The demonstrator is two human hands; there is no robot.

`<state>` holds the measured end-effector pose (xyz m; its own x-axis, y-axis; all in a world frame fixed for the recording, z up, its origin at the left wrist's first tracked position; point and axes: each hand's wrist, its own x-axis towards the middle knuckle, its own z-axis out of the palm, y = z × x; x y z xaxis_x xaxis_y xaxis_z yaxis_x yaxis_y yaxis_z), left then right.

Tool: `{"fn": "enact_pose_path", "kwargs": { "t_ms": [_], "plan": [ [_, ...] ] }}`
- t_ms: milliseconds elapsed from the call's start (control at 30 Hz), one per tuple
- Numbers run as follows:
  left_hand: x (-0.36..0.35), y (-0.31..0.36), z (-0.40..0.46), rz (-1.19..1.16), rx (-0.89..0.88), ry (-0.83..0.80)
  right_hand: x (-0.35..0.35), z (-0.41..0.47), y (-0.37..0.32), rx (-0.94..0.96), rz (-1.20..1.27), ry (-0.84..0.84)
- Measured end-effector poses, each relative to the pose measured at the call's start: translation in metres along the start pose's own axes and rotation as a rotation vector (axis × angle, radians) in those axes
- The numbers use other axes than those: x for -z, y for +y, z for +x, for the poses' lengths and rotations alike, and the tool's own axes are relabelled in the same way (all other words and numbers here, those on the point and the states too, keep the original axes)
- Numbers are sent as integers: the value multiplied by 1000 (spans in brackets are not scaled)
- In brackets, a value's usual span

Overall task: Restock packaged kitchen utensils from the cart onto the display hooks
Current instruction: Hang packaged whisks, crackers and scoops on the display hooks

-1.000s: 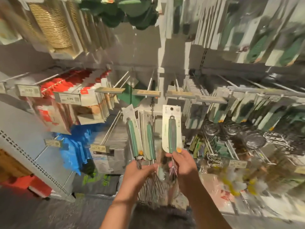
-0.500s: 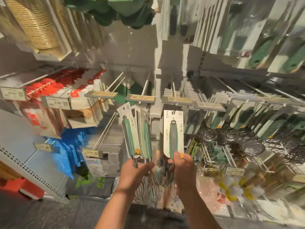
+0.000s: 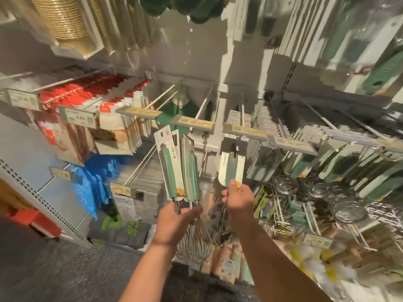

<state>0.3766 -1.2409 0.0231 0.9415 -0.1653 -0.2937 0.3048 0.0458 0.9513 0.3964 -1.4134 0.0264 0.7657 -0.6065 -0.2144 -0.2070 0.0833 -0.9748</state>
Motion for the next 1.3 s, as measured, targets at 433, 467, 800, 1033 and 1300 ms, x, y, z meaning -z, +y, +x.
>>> {"fn": "enact_pose_path", "kwargs": {
  "t_ms": [433, 467, 800, 1033, 1300],
  "plan": [
    [-16, 9, -11, 19, 12, 82, 8, 20, 16, -320, -90, -333],
    [-16, 8, -11, 7, 20, 74, 8, 10, 16, -307, -44, -404],
    [-13, 0, -22, -50, 36, -61, 7, -44, 12, -157, 18, -555],
    [-10, -2, -19, -5, -9, -11, 7, -55, 13, 30, 69, -534],
    [-10, -6, -19, 48, -25, 52, 9, -55, 17, 71, 132, -477]
  ]
}}
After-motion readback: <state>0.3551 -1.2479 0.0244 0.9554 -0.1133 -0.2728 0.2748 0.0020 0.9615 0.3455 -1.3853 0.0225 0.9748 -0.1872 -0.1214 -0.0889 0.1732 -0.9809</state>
